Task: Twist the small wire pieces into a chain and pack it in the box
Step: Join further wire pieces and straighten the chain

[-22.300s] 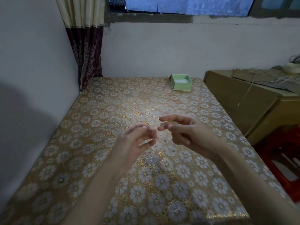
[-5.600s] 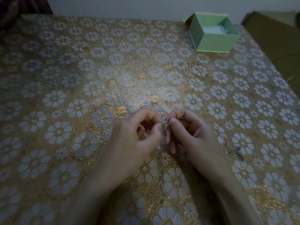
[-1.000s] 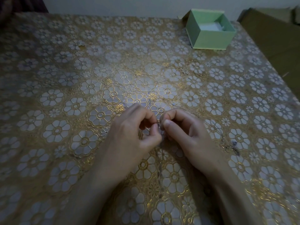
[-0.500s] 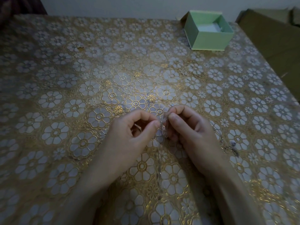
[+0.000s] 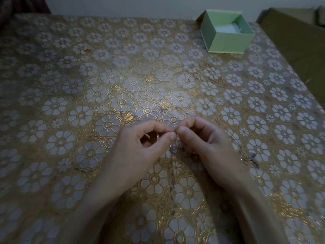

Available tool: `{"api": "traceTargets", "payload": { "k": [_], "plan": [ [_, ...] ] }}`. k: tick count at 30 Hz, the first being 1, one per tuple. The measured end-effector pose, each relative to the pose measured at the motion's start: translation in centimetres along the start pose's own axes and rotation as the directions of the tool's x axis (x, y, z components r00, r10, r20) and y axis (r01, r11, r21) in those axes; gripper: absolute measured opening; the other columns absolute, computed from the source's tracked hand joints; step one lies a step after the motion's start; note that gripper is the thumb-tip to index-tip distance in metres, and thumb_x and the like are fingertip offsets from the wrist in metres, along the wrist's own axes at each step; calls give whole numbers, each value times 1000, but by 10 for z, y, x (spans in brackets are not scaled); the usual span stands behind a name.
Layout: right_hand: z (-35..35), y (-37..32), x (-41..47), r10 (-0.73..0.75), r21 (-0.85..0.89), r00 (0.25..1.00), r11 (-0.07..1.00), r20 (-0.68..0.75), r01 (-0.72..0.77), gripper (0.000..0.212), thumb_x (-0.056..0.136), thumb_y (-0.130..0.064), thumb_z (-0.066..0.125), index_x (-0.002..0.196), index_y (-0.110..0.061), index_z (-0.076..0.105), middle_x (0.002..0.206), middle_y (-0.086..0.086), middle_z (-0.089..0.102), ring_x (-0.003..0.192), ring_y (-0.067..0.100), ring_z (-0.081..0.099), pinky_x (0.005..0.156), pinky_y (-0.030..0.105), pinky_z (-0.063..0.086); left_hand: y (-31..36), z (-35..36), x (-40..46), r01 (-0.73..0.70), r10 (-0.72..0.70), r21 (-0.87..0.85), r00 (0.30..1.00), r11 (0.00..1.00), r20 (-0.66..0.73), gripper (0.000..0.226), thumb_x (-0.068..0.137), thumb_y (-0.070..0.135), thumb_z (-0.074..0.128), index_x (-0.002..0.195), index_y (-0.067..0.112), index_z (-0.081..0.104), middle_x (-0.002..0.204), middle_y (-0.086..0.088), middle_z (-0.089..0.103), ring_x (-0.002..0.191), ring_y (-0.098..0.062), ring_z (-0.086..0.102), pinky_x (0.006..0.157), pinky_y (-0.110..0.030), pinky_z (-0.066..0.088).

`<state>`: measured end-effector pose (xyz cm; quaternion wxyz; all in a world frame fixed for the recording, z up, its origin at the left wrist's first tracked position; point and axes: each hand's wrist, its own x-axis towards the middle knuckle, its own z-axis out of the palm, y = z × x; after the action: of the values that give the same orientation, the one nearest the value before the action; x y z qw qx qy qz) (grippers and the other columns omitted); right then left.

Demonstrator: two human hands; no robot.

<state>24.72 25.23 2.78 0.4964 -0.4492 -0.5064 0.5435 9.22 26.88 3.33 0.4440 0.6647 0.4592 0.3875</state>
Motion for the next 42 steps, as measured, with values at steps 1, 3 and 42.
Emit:
{"api": "traceTargets", "payload": {
  "k": [1, 3, 42],
  "plan": [
    [-1, 0, 0, 4, -16, 1000, 1000, 5, -4, 7, 82, -18, 55, 76, -14, 58, 58, -15, 52, 53, -3, 43, 52, 9, 34, 0, -1, 0, -16, 16, 0, 1000, 1000, 10, 17, 71, 41, 68, 75, 25, 70, 75, -2, 66, 65, -24, 58, 58, -32, 46],
    [-1, 0, 0, 5, -85, 1000, 996, 29, -3, 9, 84, -21, 52, 77, -15, 56, 59, -15, 49, 55, -2, 40, 54, 11, 34, -1, -4, 1, -36, 36, -8, 999, 999, 11, 21, 72, 43, 66, 75, 22, 70, 71, -4, 64, 62, -25, 56, 56, -32, 44],
    [1, -2, -2, 33, -117, 997, 993, 63, -26, 8, 76, -14, 58, 71, -19, 53, 63, -6, 49, 59, 9, 42, 53, 19, 35, 2, -1, 2, -40, 48, -114, 997, 993, 67, 29, 74, 42, 55, 77, 14, 64, 78, -5, 59, 66, -30, 49, 57, -33, 38]
  ]
}}
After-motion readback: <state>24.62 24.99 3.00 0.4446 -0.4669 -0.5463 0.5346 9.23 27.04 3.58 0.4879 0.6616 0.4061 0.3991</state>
